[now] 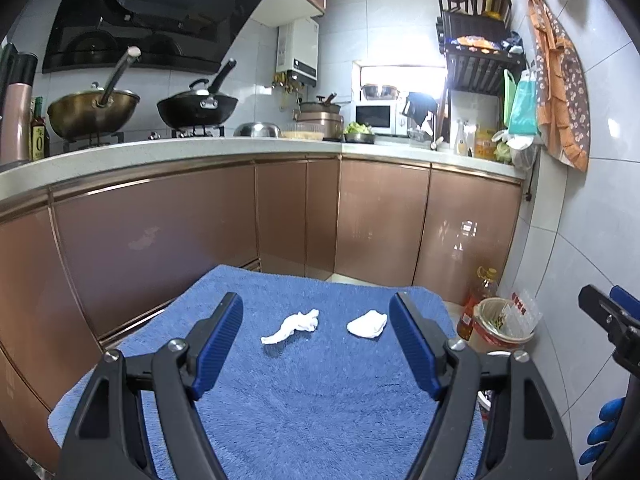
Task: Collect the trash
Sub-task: 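Grasp a white tissue with left tool while right tool grasps the other tissue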
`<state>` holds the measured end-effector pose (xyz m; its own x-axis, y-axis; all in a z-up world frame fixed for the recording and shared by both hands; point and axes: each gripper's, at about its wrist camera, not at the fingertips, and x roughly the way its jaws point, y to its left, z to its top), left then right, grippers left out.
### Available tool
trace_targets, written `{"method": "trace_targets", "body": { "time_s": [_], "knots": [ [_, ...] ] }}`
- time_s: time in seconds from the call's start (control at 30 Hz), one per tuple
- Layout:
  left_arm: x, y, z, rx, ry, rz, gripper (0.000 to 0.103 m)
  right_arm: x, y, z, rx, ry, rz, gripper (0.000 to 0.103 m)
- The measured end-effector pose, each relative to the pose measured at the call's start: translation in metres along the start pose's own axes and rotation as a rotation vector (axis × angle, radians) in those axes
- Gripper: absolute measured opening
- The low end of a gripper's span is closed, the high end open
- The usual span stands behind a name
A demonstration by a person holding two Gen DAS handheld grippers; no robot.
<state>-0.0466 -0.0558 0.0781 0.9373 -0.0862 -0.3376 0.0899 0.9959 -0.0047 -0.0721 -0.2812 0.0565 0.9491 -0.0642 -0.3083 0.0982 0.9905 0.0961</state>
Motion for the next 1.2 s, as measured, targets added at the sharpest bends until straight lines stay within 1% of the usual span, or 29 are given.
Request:
{"method": "trace_targets", "body": {
  "time_s": [0.3, 0.47, 0.63, 0.77, 0.9, 1.0, 1.07, 1.13, 1.2],
  "knots": [
    [0.051, -0.007, -0.012, 0.019, 0.098, -0.066, 0.075, 0.05, 0.006, -0.014, -0.005, 0.125, 0.023, 0.103],
    [0.084, -0.003, -0.02, 0.026, 0.159, -0.085, 0.075, 0.082, 0.005, -0.024, 0.003, 0.201, 0.029, 0.103],
    [0.114, 0.006, -0.028, 0.031, 0.204, -0.086, 0.075, 0.113, 0.01, -0.033, 0.016, 0.254, 0.025, 0.103],
    [0.137, 0.018, -0.035, 0.027, 0.236, -0.075, 0.075, 0.139, 0.021, -0.039, 0.001, 0.294, 0.041, 0.102],
    [0.161, 0.035, -0.045, 0.007, 0.288, -0.071, 0.075, 0.164, 0.036, -0.048, -0.015, 0.333, 0.069, 0.102],
    [0.178, 0.055, -0.052, -0.013, 0.321, -0.055, 0.075, 0.181, 0.046, -0.054, -0.034, 0.364, 0.088, 0.101],
    [0.189, 0.073, -0.058, -0.028, 0.348, -0.045, 0.075, 0.192, 0.051, -0.058, -0.039, 0.385, 0.107, 0.099],
    [0.199, 0.086, -0.059, -0.045, 0.367, -0.053, 0.075, 0.204, 0.054, -0.059, -0.034, 0.402, 0.127, 0.098],
    [0.213, 0.099, -0.058, -0.063, 0.384, -0.084, 0.075, 0.219, 0.059, -0.06, -0.031, 0.415, 0.145, 0.096]
  ]
}}
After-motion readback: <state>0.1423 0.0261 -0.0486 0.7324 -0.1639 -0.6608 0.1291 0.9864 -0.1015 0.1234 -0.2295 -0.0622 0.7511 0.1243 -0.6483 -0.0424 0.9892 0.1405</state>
